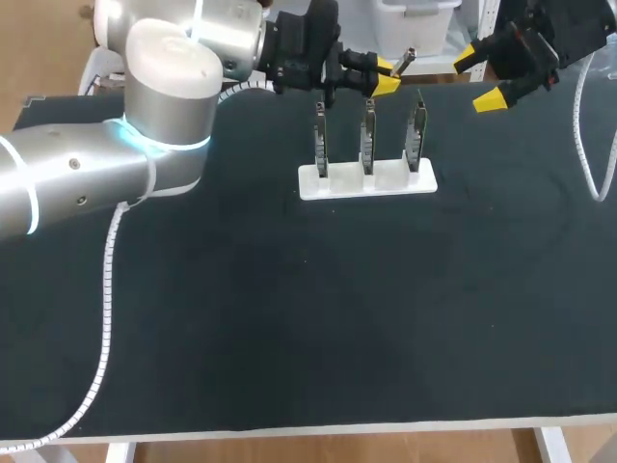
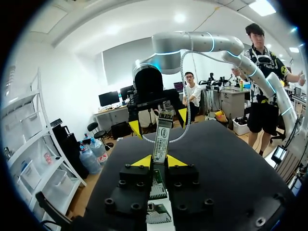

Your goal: Pick up the optical module with the left hand, and insert it into the network port with the right hand.

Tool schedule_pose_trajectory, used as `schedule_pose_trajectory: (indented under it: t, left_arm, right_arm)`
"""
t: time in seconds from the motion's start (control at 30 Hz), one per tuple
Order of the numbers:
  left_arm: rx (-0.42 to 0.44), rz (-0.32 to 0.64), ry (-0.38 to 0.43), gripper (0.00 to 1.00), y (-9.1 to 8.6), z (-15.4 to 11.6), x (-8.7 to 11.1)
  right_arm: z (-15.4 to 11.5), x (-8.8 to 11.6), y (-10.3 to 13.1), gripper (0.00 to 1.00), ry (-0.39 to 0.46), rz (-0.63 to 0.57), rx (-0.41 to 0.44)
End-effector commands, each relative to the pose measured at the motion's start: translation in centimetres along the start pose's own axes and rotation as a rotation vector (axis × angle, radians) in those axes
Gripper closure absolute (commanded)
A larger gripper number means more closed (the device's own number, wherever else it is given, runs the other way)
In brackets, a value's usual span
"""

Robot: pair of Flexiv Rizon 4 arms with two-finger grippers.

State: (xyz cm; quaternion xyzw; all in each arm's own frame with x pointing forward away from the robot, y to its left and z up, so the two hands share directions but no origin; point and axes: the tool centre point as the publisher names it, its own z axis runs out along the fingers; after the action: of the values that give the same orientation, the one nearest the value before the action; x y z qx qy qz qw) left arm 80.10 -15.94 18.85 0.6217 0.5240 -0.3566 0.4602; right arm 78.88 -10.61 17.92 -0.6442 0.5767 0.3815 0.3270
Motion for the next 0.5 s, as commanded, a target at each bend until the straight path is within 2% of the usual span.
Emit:
schedule_pose_trajectory:
  t: [0.03,0.13,0.23,0.33,0.5]
  left_arm:
    - [0.000,0.002,-0.003,1.00,0.1,0.0,0.1]
    - [0.011,-0.022,0.004,1.00,-0.7,0.5,-0.2]
    - [0.025,-0.094,0.028,1.00,-1.6,1.1,-0.8]
    - [-0.021,-0.083,0.017,1.00,-2.9,0.7,-2.1]
    - [-0.088,-0.101,0.057,1.00,-5.0,-0.9,-3.8]
  right_arm:
    - [0.0,0.0,0.2,0.00,0.002,0.000,0.004]
    - [0.0,0.0,0.2,0.00,0.002,0.000,0.004]
    - [0.0,0.0,0.2,0.00,0.002,0.000,0.004]
    - [0.0,0.0,0.2,0.00,0.002,0.000,0.004]
    - [0.0,0.0,0.2,0.00,0.002,0.000,0.004]
